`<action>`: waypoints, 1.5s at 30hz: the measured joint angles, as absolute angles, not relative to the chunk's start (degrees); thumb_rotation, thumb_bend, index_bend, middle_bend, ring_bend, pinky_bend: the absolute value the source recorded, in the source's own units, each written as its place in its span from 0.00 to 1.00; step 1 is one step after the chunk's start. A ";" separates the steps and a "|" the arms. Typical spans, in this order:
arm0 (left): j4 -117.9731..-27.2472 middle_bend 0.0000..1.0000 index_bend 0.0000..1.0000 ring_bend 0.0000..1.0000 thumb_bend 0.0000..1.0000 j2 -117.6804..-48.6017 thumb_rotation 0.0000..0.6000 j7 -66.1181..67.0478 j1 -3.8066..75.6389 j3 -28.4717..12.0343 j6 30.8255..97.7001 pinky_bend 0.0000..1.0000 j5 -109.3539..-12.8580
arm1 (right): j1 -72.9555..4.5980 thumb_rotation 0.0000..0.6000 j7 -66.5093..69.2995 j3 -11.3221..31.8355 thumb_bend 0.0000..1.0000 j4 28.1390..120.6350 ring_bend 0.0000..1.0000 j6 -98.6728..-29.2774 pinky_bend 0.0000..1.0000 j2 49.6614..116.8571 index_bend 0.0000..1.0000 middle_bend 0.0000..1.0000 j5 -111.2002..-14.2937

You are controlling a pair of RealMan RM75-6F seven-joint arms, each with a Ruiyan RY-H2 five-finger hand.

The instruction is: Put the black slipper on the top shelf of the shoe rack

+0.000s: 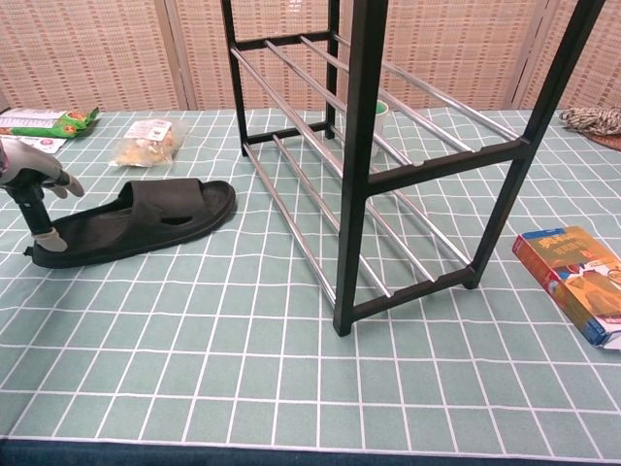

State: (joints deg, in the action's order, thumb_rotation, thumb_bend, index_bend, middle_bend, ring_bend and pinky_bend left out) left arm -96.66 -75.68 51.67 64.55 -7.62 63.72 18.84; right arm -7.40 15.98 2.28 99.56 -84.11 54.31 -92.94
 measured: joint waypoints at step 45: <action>-84.16 0.05 0.02 0.00 0.27 -85.43 1.00 56.24 58.11 -13.31 60.31 0.00 11.51 | -7.31 1.00 18.42 2.15 0.43 99.48 0.00 -84.77 0.12 53.11 0.00 0.00 -92.64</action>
